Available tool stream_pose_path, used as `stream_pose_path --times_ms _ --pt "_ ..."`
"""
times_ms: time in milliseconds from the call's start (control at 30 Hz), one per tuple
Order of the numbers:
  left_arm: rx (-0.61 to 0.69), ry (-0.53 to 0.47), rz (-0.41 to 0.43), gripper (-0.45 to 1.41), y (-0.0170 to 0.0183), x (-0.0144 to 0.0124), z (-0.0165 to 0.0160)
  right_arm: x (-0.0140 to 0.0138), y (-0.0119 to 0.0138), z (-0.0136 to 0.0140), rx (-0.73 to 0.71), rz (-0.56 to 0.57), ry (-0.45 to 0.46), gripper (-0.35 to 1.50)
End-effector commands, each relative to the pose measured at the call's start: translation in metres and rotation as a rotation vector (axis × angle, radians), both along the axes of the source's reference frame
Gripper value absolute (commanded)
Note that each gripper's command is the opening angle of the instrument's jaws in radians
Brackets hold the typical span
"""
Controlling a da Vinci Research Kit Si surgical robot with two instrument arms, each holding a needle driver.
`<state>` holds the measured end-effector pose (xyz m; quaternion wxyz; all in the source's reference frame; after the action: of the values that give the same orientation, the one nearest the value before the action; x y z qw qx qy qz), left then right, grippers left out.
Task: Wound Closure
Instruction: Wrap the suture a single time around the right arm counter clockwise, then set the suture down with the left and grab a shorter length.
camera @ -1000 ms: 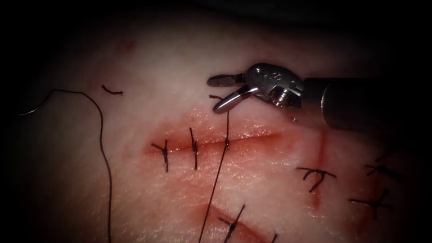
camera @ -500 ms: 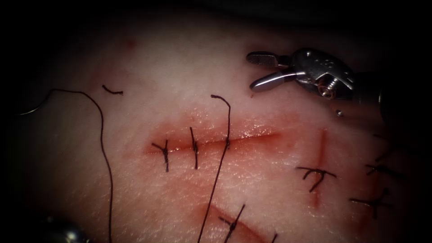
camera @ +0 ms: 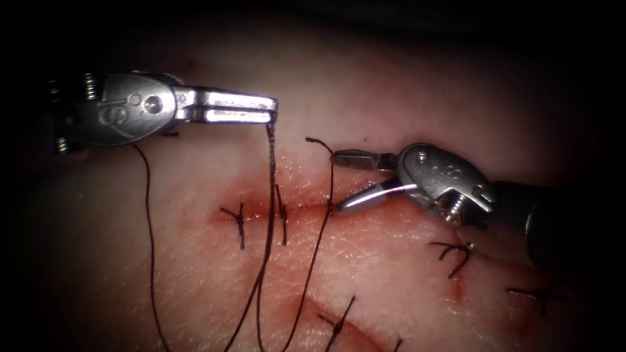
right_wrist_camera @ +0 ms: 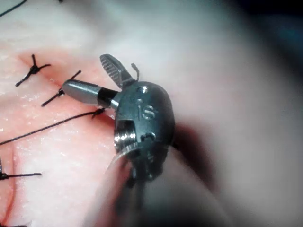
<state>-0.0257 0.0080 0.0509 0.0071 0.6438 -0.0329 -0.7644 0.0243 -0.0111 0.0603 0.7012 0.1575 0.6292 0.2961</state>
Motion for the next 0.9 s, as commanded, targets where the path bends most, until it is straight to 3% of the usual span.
stream_pose_path --times_ms 33,133,233,400,467,767,800,833,900 --pt "-0.006 0.002 0.000 -0.45 0.0011 -0.0006 0.0009 0.0019 -0.0006 0.0005 0.005 -0.004 0.012 0.76" --pt "0.002 -0.002 -0.014 -0.45 0.0027 -0.0004 0.0022 0.0035 -0.0013 0.0005 0.007 -0.005 0.027 0.56" --pt "-0.006 -0.021 -0.027 -0.45 0.0044 0.0002 0.0032 0.0053 -0.0019 0.0005 -0.002 -0.010 0.039 0.24" --pt "-0.033 -0.058 -0.028 -0.45 0.0065 0.0013 0.0050 0.0078 -0.0035 0.0011 0.017 -0.027 0.064 -0.05" --pt "-0.035 -0.060 -0.025 -0.45 0.0069 0.0017 0.0059 0.0083 -0.0044 0.0011 0.037 -0.041 0.081 -0.35" --pt "-0.037 -0.064 -0.027 -0.45 0.0086 0.0057 0.0092 0.0060 -0.0072 0.0007 0.038 -0.114 0.083 -0.35" --pt "-0.037 -0.066 -0.028 -0.45 0.0087 0.0063 0.0094 0.0058 -0.0073 0.0007 0.037 -0.115 0.083 -0.16" --pt "-0.037 -0.068 -0.028 -0.45 0.0088 0.0069 0.0095 0.0056 -0.0071 0.0010 0.043 -0.113 0.082 0.52" --pt "-0.037 -0.070 -0.028 -0.45 0.0089 0.0076 0.0097 0.0057 -0.0067 0.0014 -0.001 -0.103 0.089 1.21"
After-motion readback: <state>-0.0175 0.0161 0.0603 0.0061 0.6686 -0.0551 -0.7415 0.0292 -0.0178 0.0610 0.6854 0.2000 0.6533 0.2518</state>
